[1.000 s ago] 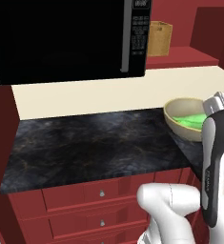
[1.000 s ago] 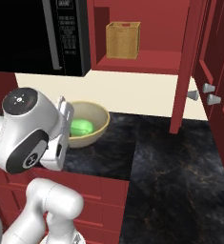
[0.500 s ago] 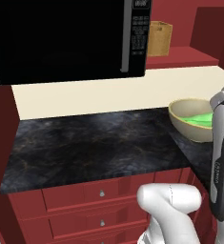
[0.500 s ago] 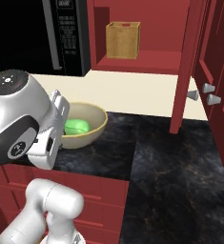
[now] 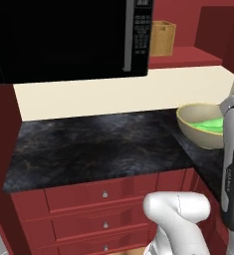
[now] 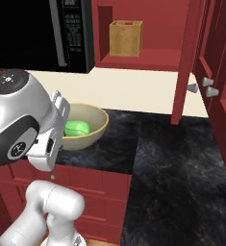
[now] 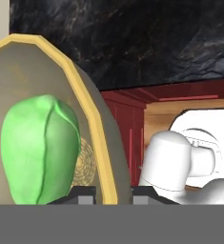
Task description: Pick the corn from the cabinet and place it in the bowl. Then pick the bowl and place it in the sink. Then turn on the sink facuet.
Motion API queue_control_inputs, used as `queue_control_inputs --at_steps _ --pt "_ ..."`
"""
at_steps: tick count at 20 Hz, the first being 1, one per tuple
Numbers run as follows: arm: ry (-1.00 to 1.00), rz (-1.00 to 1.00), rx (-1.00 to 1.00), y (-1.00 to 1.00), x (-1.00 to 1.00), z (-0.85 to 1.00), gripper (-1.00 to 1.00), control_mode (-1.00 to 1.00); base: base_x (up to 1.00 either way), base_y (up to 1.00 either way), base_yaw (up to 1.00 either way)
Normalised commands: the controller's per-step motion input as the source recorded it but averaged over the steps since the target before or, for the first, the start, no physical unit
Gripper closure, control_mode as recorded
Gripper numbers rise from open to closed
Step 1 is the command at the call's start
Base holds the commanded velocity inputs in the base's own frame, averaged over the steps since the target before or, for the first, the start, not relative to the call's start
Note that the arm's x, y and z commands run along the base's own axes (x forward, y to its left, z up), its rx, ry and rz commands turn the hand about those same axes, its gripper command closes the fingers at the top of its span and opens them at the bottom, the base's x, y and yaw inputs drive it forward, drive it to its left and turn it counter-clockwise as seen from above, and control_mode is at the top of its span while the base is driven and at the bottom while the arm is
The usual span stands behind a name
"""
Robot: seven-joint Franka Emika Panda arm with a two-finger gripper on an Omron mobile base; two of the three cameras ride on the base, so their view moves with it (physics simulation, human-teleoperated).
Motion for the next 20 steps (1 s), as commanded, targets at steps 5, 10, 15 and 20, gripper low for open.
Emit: queue_control_inputs --at_steps 5,10,15,20 --pt "0.0 0.0 0.0 0.0 0.0 0.0 1.0 1.0 -0.76 0.3 0.0" --pt "0.0 0.0 0.0 0.0 0.0 0.0 1.0 1.0 -0.66 0.52 0.0" --pt "0.0 0.0 0.0 0.0 0.0 0.0 1.0 1.0 -0.43 0.58 -0.16" --pt "0.0 0.0 0.0 0.0 0.0 0.0 1.0 1.0 -0.27 0.62 -0.55"
